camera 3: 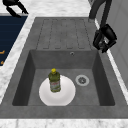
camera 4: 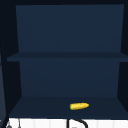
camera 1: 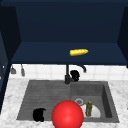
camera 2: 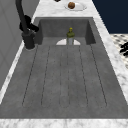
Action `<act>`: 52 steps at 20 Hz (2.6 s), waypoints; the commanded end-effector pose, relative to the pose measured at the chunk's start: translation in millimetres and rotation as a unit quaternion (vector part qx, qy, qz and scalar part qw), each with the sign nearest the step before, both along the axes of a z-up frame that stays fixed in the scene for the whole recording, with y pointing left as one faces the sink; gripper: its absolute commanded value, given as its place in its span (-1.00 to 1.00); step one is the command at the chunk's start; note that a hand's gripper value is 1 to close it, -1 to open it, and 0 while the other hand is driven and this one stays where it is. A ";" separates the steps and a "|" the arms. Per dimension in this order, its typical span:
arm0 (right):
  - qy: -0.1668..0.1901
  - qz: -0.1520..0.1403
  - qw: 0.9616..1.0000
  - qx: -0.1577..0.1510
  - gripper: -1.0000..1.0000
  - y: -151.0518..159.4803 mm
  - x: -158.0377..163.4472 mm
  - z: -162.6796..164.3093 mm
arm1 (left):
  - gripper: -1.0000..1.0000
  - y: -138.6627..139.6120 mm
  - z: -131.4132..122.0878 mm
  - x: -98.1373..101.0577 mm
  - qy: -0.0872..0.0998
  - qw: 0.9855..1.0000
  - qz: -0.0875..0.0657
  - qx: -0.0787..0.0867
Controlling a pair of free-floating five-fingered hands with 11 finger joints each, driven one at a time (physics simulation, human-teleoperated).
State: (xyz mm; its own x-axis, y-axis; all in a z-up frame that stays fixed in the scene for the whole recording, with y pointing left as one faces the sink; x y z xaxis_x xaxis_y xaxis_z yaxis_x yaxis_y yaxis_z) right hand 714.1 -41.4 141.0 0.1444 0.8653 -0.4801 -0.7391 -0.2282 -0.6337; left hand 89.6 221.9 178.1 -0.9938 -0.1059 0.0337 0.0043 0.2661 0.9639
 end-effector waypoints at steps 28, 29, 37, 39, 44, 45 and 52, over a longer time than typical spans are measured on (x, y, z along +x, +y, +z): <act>-0.007 0.001 0.995 -0.095 1.00 44.7 6.3 -16.9 | 0.00 0.0 0.0 0.0 0.000 1.000 0.000 0.000; -0.007 0.001 0.996 -0.094 1.00 44.7 6.7 -17.6 | 0.00 0.0 0.0 0.0 0.000 1.000 0.000 0.000; -0.008 0.000 0.996 -0.094 1.00 44.7 7.0 -17.3 | 0.00 0.0 0.0 0.0 0.000 1.000 0.000 0.000; -0.008 0.000 0.996 -0.094 1.00 44.7 7.0 -17.2 | 0.00 0.0 0.0 0.0 0.000 1.000 0.000 0.000; -0.008 0.000 0.996 -0.094 1.00 44.7 7.0 -17.8 | 0.00 0.0 0.0 0.0 0.000 1.000 0.000 0.000; -0.008 0.000 0.995 -0.094 1.00 44.7 7.0 -18.0 | 0.00 0.0 0.0 0.0 0.000 1.000 0.000 0.000; -0.008 0.000 0.995 -0.095 1.00 44.7 6.8 -19.8 | 0.00 0.0 0.0 0.0 0.000 1.000 0.000 0.000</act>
